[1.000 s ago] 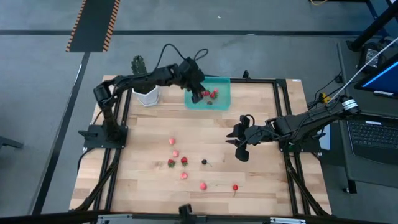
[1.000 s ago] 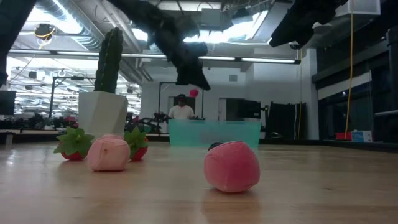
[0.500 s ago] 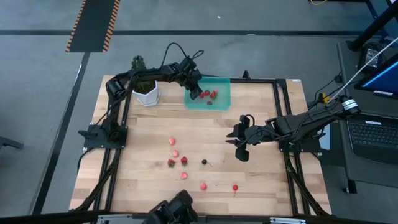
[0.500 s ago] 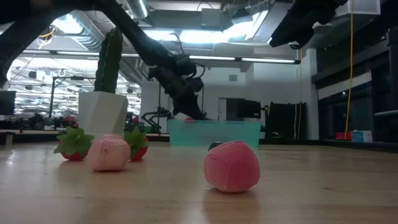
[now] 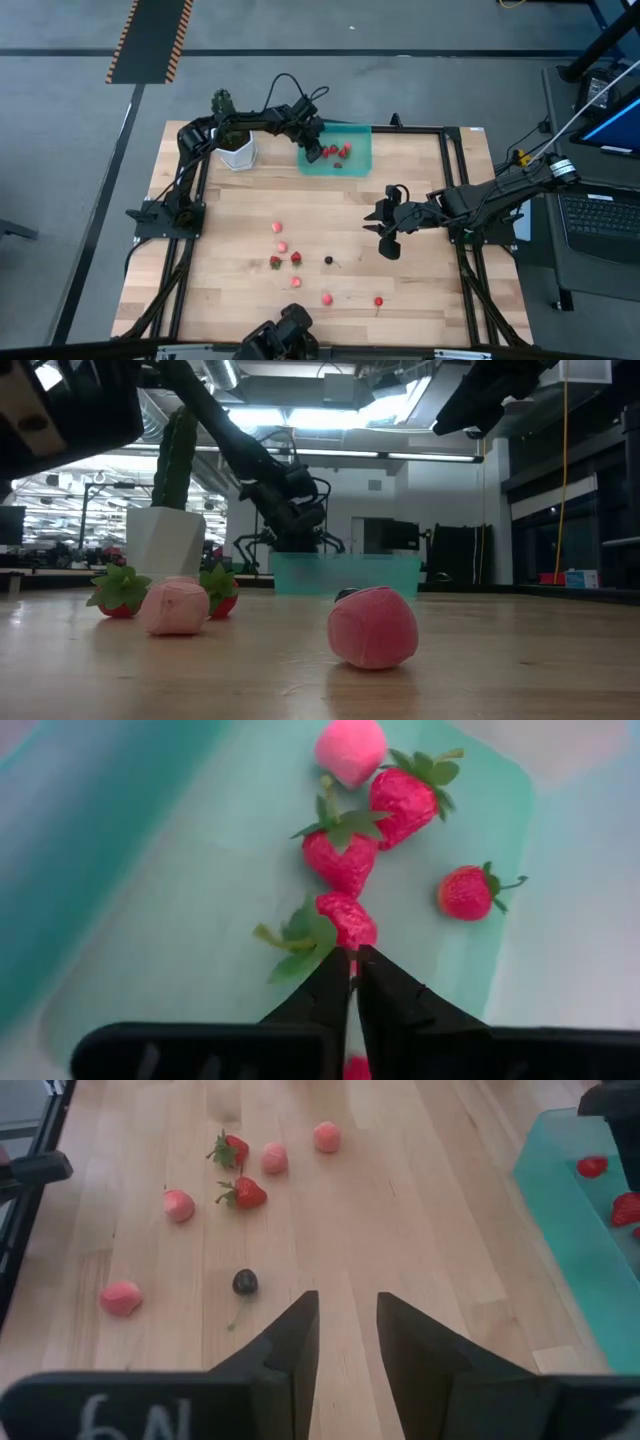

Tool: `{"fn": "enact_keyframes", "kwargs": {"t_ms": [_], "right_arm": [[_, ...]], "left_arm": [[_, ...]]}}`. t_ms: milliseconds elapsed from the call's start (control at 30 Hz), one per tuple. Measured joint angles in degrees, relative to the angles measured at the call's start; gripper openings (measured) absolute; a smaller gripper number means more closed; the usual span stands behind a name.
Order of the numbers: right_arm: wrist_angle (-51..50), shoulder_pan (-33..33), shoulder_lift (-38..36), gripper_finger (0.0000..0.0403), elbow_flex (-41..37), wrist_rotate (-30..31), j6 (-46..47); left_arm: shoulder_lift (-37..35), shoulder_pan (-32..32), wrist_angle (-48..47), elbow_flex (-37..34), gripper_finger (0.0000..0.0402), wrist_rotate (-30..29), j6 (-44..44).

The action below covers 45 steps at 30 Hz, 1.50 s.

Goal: Pick and placing Produce into tupperware
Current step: Put the top red cherry into the container, then put the black cherry into the container

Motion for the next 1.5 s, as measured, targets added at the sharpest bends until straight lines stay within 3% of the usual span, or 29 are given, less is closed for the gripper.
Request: {"fn": "enact_keyframes", "kwargs": {"t_ms": [167,333,533,733,1233,1367,1500], "right_arm": [[0.0,0.0,0.0,0.0106,0.0,0.0,0.2],[-0.1,0.0,0.0,0.0106,0.0,0.0,1.3],[-0.1,0.0,0.0,0.0106,0.0,0.0,1.3],[-0.1,0.0,0.0,0.0106,0.0,0.0,1.6],[0.7,0.0,0.0,0.0106,0.0,-0.1,3.0],[1.3,0.0,0.0,0.0106,0.0,-0.1,3.0],[1.7,0.0,0.0,0.0106,0.0,-0.1,3.0]], "left_arm": [[-0.1,-0.3,-1.6,2.7,0.0055,-3.6,-0.4],[-0.1,-1.1,-8.6,9.3,0.0094,-3.5,-0.1],[-0.1,-2.4,-28.2,20.0,0.0122,-3.2,0.1],[-0.8,-3.8,-45.0,26.6,0.0117,-3.5,-0.5],[-13.1,-13.6,-66.8,25.4,0.0080,-14.0,-3.1],[-20.2,-16.2,-65.7,20.0,0.0078,-14.2,-3.1],[-29.4,-19.0,-59.8,9.6,0.0078,-14.2,-6.5]]}}
